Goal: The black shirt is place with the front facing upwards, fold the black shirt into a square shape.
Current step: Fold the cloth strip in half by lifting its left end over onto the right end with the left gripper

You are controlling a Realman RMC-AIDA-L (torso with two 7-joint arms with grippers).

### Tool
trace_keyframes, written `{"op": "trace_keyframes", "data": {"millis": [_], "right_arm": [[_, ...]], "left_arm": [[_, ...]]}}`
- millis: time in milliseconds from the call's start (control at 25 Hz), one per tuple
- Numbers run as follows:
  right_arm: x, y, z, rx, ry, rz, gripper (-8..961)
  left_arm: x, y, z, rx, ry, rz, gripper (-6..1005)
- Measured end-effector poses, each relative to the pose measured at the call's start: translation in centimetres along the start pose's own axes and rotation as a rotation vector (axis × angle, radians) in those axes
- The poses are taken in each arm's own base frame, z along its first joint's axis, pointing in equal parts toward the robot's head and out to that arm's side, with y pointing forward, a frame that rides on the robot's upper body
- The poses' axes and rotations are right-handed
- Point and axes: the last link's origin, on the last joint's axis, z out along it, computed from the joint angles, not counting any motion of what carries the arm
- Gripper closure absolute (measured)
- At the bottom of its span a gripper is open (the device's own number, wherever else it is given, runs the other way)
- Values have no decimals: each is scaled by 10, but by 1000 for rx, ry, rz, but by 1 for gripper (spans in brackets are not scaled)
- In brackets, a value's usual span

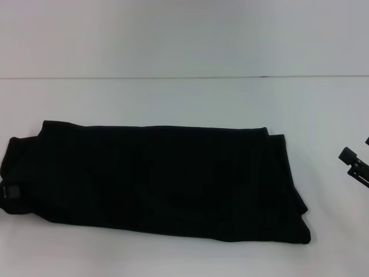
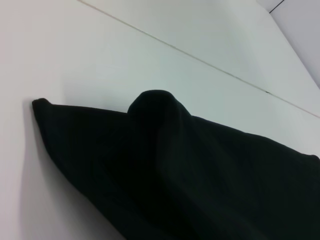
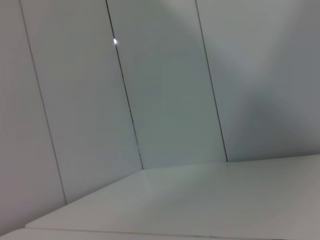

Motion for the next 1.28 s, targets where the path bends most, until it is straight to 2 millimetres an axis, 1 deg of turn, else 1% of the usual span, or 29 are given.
{"op": "trace_keyframes", "data": {"millis": [200,360,480,640,680,720,760,880,960,1000,1160,1200,1240,1280], "right_arm": [[0,-1,-1,9,-4,-2,110],[-2,-2,-2,20,-18,-4,115],[-3,-4,-5,35,-26,-6,119],[-2,-8,-14,71,-32,-9,124],[-2,-8,-14,71,-32,-9,126],[-1,-8,-16,78,-33,-11,127],[-1,-9,-19,88,-34,-15,128],[1,-10,-26,112,-40,-14,132],[1,-12,-32,132,-46,-10,135],[1,-12,-35,142,-53,-8,136],[2,-11,-43,163,-68,-5,142],[2,-11,-45,167,-67,-6,143],[3,-11,-46,169,-67,-6,144],[3,-11,-46,172,-67,-6,146]], "left_arm": [[4,-1,-7,-1,24,-4,929],[12,7,-7,-51,66,8,929],[25,22,0,-128,91,36,929],[40,50,15,-255,86,79,929],[40,50,15,-255,86,79,929],[44,57,20,-285,82,92,929],[53,73,32,-341,70,121,929],[59,88,43,-386,54,147,929],[64,106,56,-440,27,180,929],[64,111,61,-457,18,188,929],[66,142,89,-523,-33,236,929],[66,154,101,-543,-55,258,929],[66,159,106,-549,-63,268,929],[65,171,118,-561,-80,290,929]]}}
